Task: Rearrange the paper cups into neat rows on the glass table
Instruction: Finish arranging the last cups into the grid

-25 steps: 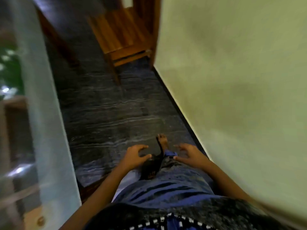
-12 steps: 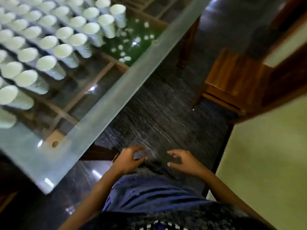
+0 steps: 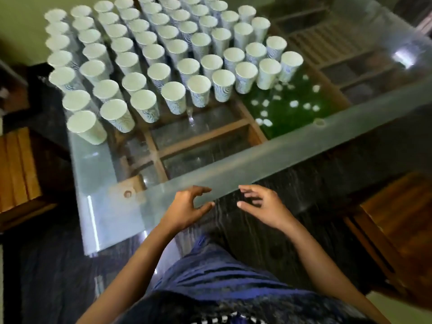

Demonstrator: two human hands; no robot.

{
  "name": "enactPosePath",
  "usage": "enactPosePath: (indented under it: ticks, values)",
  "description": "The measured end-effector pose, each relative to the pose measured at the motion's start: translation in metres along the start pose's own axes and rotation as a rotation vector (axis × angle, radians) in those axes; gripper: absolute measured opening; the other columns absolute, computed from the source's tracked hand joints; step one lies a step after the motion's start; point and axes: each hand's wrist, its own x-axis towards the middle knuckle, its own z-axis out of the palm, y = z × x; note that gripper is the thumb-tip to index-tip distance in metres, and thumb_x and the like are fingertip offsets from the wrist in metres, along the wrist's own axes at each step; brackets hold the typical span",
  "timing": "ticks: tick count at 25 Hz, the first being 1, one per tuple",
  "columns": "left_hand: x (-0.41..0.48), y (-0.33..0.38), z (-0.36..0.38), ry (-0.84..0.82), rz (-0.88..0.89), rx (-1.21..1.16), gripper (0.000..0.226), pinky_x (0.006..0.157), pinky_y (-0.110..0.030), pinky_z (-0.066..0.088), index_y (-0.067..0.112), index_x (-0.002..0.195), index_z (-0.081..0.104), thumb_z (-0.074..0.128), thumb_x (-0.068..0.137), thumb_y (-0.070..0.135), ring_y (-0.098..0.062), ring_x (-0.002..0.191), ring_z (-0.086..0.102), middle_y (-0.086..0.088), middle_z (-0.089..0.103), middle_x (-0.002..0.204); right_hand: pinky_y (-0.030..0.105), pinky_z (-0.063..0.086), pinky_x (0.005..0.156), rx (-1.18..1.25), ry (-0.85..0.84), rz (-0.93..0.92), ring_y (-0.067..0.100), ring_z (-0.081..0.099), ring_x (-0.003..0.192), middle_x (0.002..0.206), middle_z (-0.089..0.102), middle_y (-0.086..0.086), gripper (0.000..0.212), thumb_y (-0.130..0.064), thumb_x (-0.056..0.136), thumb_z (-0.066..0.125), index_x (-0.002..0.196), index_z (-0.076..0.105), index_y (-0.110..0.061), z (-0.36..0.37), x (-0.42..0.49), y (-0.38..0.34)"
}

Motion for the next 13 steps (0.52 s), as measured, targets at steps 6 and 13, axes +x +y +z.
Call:
enactPosePath:
  ticks: [6, 13]
  values:
    - [0.084, 0.001, -0.039, 0.126, -0.003, 0.065, 0.039, 0.086, -0.02, 0.039, 0.015, 0.115, 0.062, 0.069, 0.08, 0.03, -0.018, 0.105, 0.059, -0.006, 0.065, 0.112, 0.022, 0.043, 0.084, -0.09, -0.05, -0.111, 0.009, 0.054, 0.106, 0.117, 0.057, -0.003, 0.044, -0.021, 0.081, 0.07, 0.122, 0.056, -0.017, -0.028, 0.11, -0.05]
    - [0.187, 0.02, -0.065, 0.316, -0.065, 0.076, 0.036, 0.087, -0.022, 0.04, 0.011, 0.112, 0.064, 0.071, 0.078, 0.023, -0.019, 0.104, 0.06, -0.007, 0.066, 0.111, 0.017, 0.045, 0.083, -0.221, -0.081, -0.284, 0.011, 0.058, 0.102, 0.114, 0.06, 0.001, 0.043, -0.023, 0.078, 0.071, 0.119, 0.059, -0.017, -0.08, 0.222, -0.084]
